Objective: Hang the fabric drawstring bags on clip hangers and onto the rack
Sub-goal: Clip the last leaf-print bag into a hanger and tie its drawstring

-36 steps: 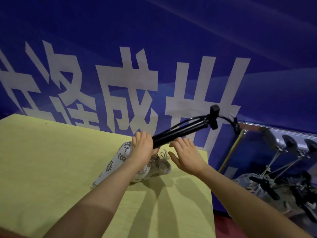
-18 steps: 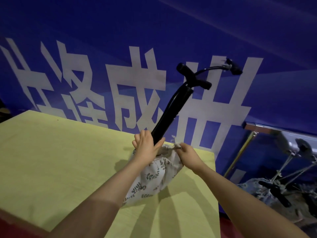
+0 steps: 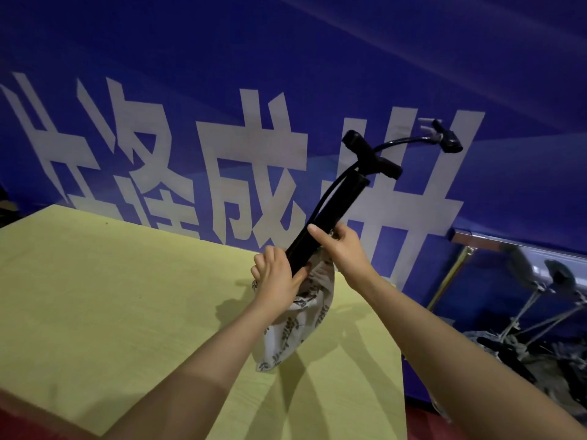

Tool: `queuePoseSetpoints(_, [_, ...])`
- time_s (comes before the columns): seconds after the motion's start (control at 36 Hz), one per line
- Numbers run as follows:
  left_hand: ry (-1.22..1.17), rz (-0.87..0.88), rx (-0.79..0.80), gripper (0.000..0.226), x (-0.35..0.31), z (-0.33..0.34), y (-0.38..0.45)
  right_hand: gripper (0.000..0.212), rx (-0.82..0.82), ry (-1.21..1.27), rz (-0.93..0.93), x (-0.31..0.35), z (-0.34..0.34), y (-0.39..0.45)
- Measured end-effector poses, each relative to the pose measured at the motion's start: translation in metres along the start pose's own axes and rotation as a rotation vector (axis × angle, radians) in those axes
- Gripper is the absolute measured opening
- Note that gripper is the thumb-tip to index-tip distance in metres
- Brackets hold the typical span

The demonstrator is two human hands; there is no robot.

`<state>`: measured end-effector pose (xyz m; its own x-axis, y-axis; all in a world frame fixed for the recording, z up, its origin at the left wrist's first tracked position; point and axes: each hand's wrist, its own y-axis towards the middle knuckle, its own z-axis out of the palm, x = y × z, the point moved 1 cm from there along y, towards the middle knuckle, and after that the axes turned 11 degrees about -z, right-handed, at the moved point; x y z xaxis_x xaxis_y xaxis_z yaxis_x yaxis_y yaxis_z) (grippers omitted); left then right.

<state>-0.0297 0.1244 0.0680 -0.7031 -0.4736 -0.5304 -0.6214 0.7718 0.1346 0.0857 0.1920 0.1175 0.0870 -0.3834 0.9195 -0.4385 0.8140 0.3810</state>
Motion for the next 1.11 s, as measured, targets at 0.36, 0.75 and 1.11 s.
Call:
queuePoseSetpoints(0.36, [-0.152, 0.215, 0.201, 0.049, 0.008, -0.014, 0.0, 0.031, -0.148, -0.349, 0.011, -0.025, -0.008, -0.006])
queuePoseSetpoints(0.75, [-0.558, 0.046, -0.008, 0.05, -0.008, -0.028, 0.007, 0.043, 0.158, -0.864, -0.071, -0.052, 0.006, -0.027])
queuePoseSetpoints(1.11, [-0.758, -0.065, -0.075, 0.039, 0.013, -0.009, -0.002, 0.029, 0.222, -0.786, 0.015, -0.073, 0.021, -0.046])
